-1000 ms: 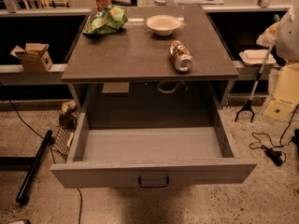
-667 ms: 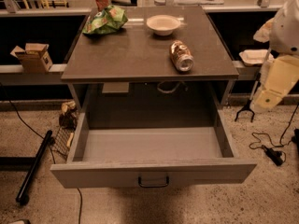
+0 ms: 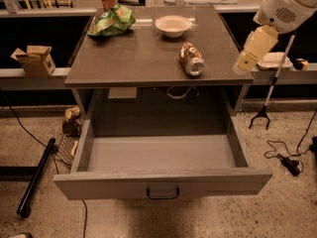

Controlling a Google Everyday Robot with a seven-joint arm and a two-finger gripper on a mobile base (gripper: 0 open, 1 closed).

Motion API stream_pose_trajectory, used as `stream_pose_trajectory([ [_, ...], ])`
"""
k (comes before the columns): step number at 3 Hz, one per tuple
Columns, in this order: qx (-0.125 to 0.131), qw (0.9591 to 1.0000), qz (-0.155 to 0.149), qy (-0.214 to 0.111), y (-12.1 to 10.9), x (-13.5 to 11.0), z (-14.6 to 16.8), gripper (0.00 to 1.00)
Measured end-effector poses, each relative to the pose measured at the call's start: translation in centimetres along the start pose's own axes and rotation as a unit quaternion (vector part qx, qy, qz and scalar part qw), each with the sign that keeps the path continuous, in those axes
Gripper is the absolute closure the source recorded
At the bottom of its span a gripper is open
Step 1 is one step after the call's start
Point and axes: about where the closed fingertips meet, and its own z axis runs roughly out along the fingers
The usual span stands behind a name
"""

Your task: Place orange can into top drawer

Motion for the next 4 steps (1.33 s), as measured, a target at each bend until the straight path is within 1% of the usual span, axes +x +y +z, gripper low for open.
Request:
stream_pose_trajectory([
  [1, 0.008, 0.9972, 0.065, -0.034, -4.4, -1.7, 3.5, 0.00],
  [2, 0.010, 0.9955, 0.084, -0.041, -5.4, -2.0, 4.4, 0.00],
  [3, 0.010, 0.9955, 0.084, -0.041, -5.4, -2.0, 4.4, 0.00],
  [4, 0.001, 0.9940, 0.097, -0.050, -5.8, -2.3, 5.7, 0.00],
])
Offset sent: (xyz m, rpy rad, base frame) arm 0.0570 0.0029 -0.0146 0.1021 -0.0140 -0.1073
